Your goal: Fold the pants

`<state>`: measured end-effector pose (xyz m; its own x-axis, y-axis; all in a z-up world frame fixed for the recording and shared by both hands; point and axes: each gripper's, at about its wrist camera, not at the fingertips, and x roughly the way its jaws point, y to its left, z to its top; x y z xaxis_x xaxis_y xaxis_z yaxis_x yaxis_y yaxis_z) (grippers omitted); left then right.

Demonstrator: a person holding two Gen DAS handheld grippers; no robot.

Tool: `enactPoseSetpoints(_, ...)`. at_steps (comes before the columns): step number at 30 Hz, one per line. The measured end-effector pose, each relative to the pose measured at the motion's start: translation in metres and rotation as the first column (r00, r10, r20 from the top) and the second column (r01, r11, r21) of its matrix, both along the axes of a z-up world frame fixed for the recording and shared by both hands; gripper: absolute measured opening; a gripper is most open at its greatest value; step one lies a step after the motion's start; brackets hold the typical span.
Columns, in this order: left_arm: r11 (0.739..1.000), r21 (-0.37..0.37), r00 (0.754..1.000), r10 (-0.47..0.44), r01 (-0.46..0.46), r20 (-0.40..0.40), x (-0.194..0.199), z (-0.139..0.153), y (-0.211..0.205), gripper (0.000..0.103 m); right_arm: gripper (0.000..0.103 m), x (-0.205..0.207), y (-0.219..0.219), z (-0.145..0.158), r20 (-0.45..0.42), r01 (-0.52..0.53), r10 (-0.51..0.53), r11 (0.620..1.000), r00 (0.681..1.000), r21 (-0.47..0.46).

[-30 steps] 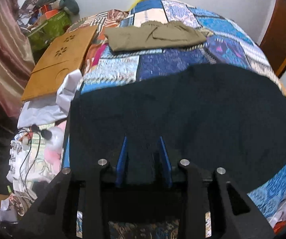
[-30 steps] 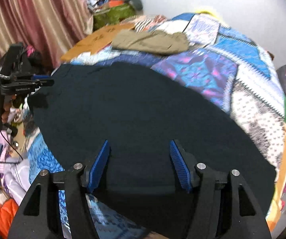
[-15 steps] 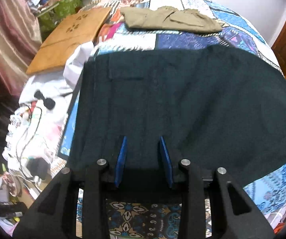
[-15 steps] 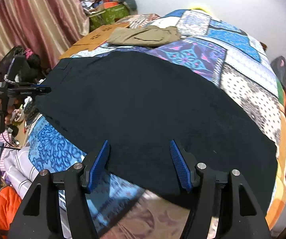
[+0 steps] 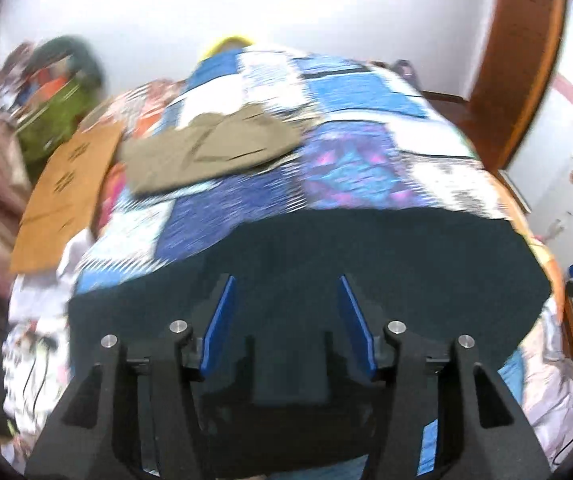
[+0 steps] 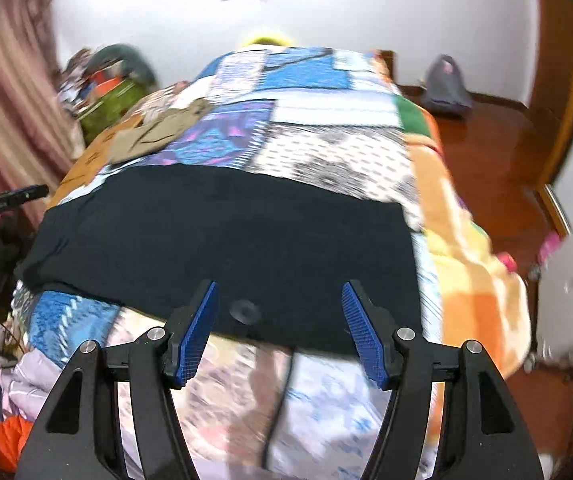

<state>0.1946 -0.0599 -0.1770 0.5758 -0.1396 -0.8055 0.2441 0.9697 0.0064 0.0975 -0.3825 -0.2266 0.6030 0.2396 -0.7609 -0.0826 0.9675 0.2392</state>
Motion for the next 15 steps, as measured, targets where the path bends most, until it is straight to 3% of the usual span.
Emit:
enactPoseSetpoints(6, 0.988, -0.030, 0.989, -0.149, 0.149, -0.018, 0.015, -0.003, -0.086, 0.056, 0.060, -0.012, -0.019, -0.019, -0.047, 0.082, -0.080, 0.995, 0.996, 0.056)
enactPoseSetpoints(15, 0.956, -0.069, 0.945, -0.292, 0.284, -0.147, 0.013, -0.049, -0.178, 0.056, 0.063, -0.017, -0.027, -0.054, -0.133, 0.151, -0.124, 0.964, 0.983, 0.221)
